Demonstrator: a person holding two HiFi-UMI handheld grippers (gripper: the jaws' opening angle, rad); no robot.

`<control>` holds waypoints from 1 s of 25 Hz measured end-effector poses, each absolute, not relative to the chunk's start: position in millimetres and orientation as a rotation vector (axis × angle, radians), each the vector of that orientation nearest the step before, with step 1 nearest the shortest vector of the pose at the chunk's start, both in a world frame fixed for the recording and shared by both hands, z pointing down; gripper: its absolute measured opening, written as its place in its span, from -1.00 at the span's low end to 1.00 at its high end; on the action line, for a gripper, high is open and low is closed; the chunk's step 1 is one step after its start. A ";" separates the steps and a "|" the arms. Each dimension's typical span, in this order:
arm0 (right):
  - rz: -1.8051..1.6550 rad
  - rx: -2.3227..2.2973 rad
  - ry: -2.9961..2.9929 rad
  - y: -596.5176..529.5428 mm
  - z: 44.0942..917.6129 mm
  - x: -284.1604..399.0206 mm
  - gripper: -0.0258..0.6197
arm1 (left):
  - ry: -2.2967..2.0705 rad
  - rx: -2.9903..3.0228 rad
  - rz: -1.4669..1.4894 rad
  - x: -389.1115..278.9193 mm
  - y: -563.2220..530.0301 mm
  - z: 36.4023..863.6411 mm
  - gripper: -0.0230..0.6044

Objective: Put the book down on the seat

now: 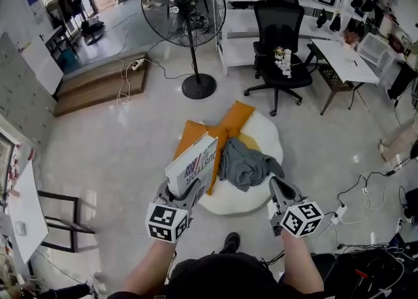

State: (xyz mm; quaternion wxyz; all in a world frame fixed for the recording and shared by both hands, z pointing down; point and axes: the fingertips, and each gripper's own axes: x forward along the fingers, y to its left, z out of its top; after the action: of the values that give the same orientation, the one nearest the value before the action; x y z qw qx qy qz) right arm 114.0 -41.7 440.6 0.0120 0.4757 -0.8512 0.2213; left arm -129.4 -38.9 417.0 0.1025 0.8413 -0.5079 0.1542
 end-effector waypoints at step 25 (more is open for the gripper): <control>0.649 1.627 -2.511 -188.0 437.0 148.8 -0.88 | -1.297 2.598 0.342 -74.9 -217.8 428.8 -0.43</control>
State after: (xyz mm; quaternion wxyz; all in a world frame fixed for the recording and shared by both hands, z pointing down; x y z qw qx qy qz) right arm 148.8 -188.0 437.0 0.0400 0.5311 -0.8194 0.2119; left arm -74.9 -217.8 428.8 0.1089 0.8833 -0.4409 0.1162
